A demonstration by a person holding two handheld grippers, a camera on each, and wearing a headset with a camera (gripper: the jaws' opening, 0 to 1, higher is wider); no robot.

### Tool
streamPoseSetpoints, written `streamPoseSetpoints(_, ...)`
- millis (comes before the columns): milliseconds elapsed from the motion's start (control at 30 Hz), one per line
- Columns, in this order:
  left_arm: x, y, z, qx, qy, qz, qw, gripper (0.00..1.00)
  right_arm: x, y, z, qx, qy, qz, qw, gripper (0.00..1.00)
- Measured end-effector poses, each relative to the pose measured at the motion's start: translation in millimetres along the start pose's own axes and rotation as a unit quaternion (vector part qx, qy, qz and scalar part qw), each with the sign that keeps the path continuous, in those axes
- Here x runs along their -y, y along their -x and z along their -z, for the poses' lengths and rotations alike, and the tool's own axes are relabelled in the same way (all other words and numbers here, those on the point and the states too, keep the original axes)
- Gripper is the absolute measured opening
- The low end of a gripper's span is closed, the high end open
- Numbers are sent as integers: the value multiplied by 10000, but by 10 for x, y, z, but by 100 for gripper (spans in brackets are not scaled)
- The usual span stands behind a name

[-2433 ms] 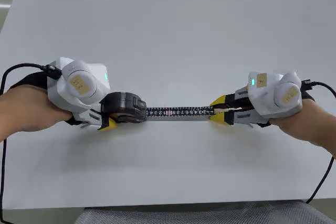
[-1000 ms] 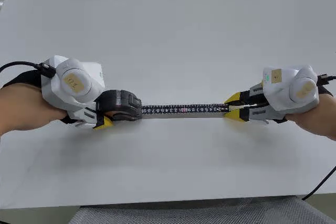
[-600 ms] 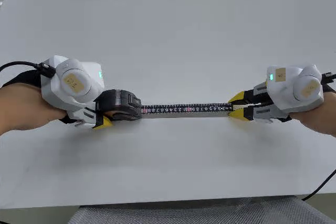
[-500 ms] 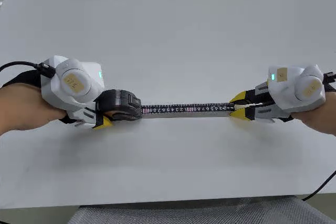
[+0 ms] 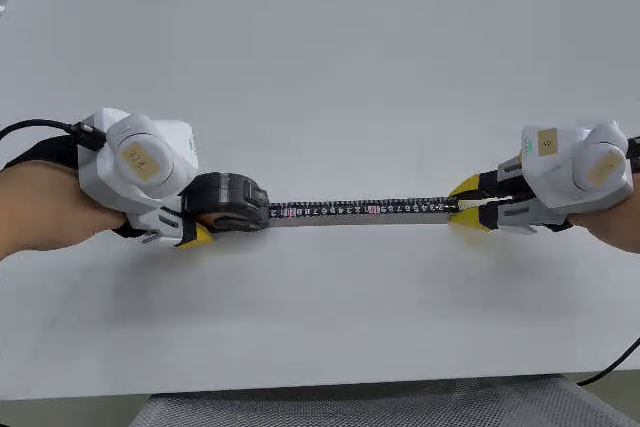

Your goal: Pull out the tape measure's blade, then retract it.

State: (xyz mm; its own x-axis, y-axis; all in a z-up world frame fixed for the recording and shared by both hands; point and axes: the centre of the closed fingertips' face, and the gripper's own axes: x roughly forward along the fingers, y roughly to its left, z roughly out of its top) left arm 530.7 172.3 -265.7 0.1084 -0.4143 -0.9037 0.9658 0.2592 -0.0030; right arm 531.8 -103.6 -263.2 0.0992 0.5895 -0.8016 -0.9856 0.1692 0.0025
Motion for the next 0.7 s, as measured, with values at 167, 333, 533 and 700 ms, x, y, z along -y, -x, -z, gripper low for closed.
streamPoseSetpoints(167,0,2,3,-3,-6,-1,10000,28,3,25,36,-30,-25,-11,10000,8)
streamPoseSetpoints(333,-1,2,6,-29,-19,-3,10000,28,7,33,67,-74,-5,-19,10000,8)
streamPoseSetpoints(533,3,4,7,-28,-23,-12,10000,28,-2,34,74,-66,0,-25,10000,9)
streamPoseSetpoints(700,1,-2,8,-15,-70,-27,10000,29,-9,31,71,-88,-8,-39,10000,9)
